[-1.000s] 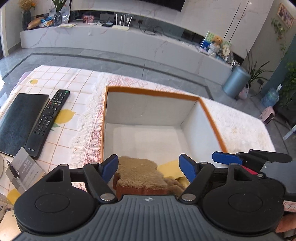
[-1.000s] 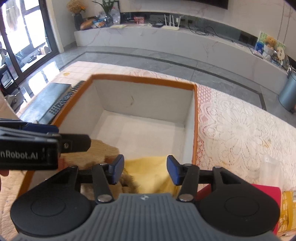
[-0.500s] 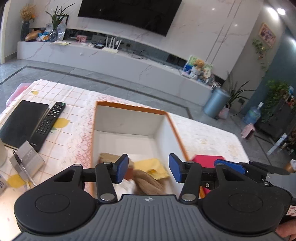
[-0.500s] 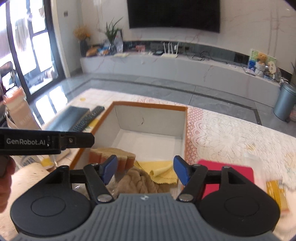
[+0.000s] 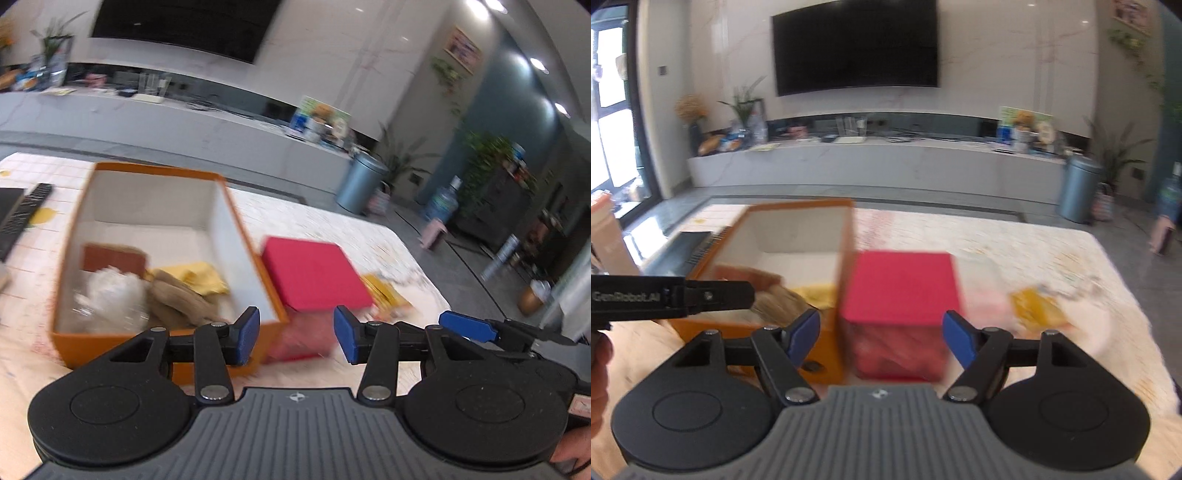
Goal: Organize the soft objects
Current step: 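Move both tools back toward the remaining items on the bed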
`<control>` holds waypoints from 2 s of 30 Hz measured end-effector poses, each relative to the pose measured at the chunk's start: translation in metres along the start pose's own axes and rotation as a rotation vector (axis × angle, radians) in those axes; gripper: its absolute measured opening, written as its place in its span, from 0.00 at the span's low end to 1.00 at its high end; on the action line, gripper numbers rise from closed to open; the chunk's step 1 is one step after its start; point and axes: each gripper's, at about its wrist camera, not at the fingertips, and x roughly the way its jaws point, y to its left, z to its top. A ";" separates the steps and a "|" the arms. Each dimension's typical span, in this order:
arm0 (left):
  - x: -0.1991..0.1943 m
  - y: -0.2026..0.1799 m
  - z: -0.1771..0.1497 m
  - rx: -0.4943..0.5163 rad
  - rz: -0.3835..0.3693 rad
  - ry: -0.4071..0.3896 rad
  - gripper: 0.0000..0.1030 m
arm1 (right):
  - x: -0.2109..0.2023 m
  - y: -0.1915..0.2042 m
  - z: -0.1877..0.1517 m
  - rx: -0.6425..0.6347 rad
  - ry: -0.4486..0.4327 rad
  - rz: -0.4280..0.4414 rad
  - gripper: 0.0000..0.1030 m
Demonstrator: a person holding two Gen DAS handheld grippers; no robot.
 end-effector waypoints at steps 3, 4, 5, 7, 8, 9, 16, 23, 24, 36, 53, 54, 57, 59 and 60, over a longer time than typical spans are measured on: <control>0.007 -0.018 -0.009 0.031 -0.032 0.025 0.53 | -0.007 -0.022 -0.015 0.067 0.012 -0.030 0.71; 0.009 -0.023 -0.014 0.039 -0.038 0.029 0.53 | -0.009 -0.029 -0.018 0.088 0.016 -0.041 0.71; 0.011 -0.029 -0.016 0.053 -0.045 0.037 0.53 | -0.011 -0.035 -0.021 0.104 0.017 -0.053 0.71; 0.015 -0.040 -0.021 0.082 -0.070 0.047 0.53 | -0.013 -0.048 -0.025 0.132 0.018 -0.083 0.71; 0.017 -0.046 -0.023 0.097 -0.079 0.055 0.53 | -0.014 -0.055 -0.027 0.147 0.018 -0.097 0.71; 0.021 -0.051 -0.024 0.112 -0.087 0.065 0.53 | -0.015 -0.061 -0.029 0.162 0.018 -0.111 0.71; 0.049 -0.086 -0.029 0.209 -0.133 0.140 0.53 | -0.014 -0.106 -0.040 0.186 0.034 -0.193 0.70; 0.094 -0.116 -0.025 0.227 -0.165 0.187 0.53 | -0.001 -0.143 -0.049 0.168 0.075 -0.279 0.66; 0.102 -0.119 -0.025 0.223 -0.167 0.199 0.53 | 0.002 -0.148 -0.050 0.167 0.084 -0.282 0.65; 0.190 -0.130 -0.034 0.186 -0.081 0.315 0.61 | 0.053 -0.204 -0.055 0.214 0.196 -0.266 0.56; 0.258 -0.145 -0.052 0.156 -0.014 0.351 0.76 | 0.092 -0.240 -0.043 0.300 0.209 -0.218 0.56; 0.258 -0.146 -0.053 0.168 -0.003 0.347 0.71 | 0.094 -0.240 -0.041 0.294 0.206 -0.215 0.56; 0.258 -0.149 -0.055 0.196 0.032 0.348 0.41 | 0.102 -0.239 -0.036 0.281 0.201 -0.200 0.56; 0.258 -0.148 -0.055 0.211 0.037 0.342 0.24 | 0.109 -0.237 -0.034 0.271 0.203 -0.188 0.57; 0.258 -0.148 -0.054 0.221 0.039 0.338 0.18 | 0.112 -0.236 -0.033 0.267 0.206 -0.184 0.58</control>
